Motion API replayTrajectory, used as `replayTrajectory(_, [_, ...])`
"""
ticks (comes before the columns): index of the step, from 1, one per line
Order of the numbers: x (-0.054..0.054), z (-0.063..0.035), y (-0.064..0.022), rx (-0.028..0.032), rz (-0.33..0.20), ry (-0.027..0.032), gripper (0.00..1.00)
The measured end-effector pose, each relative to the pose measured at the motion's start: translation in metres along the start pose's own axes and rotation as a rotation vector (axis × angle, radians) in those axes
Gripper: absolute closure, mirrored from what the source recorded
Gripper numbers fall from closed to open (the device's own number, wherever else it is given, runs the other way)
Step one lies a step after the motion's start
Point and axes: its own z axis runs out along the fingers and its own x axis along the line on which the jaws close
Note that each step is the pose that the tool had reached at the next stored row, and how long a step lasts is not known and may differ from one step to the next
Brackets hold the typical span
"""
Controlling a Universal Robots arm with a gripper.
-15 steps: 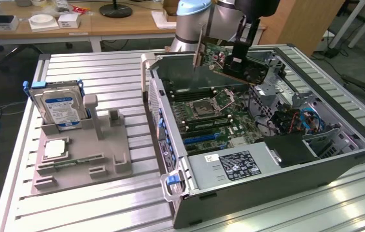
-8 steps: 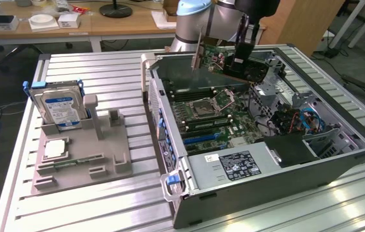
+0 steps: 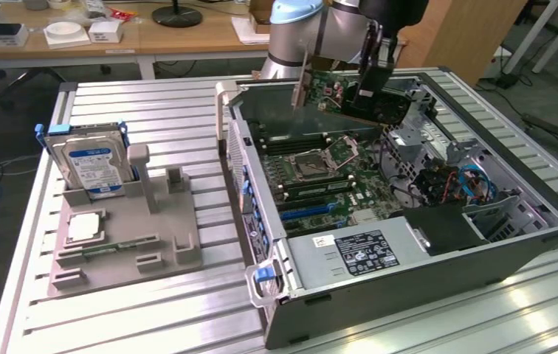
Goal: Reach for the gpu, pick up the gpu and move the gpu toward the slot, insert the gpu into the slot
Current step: 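Insert the gpu into the slot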
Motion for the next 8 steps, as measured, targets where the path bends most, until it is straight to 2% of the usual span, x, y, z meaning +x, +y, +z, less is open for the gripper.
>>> replayTrajectory(8, [0.0015,0.0000,0.0000,-0.0013,-0.056,-0.0009,0.73])
